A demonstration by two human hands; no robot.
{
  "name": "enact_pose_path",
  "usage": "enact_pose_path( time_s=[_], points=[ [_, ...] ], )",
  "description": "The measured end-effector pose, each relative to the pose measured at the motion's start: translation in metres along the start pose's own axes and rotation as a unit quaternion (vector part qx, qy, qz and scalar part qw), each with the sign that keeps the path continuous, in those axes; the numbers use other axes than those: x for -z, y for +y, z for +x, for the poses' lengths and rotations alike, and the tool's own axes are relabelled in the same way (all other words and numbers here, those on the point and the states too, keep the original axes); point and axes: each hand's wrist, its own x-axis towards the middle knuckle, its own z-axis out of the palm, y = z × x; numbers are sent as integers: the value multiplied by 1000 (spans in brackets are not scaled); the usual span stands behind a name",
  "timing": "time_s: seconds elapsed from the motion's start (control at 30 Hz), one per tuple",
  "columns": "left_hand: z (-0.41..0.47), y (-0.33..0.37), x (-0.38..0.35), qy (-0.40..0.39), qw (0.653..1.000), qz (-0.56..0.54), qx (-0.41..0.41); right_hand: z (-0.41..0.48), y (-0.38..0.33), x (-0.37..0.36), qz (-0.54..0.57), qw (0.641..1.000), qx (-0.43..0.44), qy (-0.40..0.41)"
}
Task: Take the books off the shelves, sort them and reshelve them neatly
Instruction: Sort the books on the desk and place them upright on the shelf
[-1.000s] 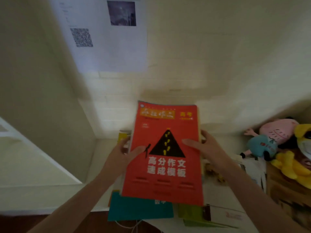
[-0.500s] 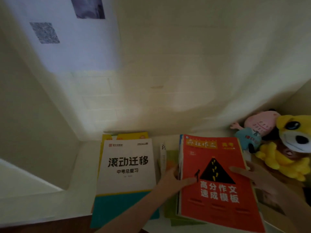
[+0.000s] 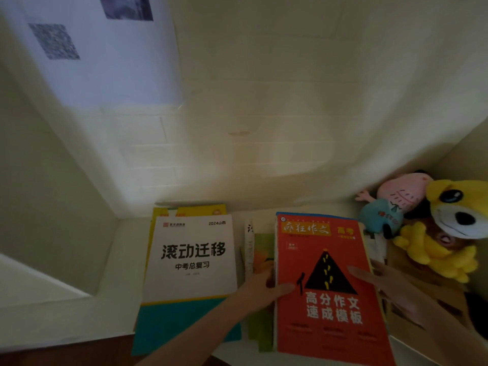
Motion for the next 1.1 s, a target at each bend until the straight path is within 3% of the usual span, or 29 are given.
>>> enact_pose_path(
  time_s=[0.1, 0.23, 0.3, 0.37, 0.43, 0.53, 0.63, 0.73, 0.87, 1.1],
  points=[
    [-12, 0, 11, 24, 1000, -4, 13, 2, 5, -6, -24, 996, 19, 83],
    [-35, -29, 67, 228, 972, 58, 14, -20, -21, -37, -192, 928, 224, 227],
    [-50, -56, 107, 331, 935, 119, 45, -39, -44, -76, -214, 900, 339, 171],
    [-65, -81, 142, 375, 907, 161, 106, -45, -58, -125, -182, 908, 376, 32],
    [-78, -104, 170, 384, 897, 164, 147, -35, -65, -176, -166, 919, 343, -96],
    [-88, -127, 189, 366, 915, 90, 145, 9, -60, -243, -151, 945, 229, -177],
    [-87, -135, 186, 330, 936, -15, 120, 47, -48, -285, -240, 949, 149, -143],
    [-84, -139, 181, 315, 945, -27, 84, 59, -38, -300, -319, 933, 149, -78],
    [-81, -146, 185, 359, 930, 27, 68, 72, -40, -299, -221, 962, 142, -71],
    [-64, -139, 197, 401, 913, 3, 78, 94, -59, -302, -209, 968, 136, -41]
  ],
)
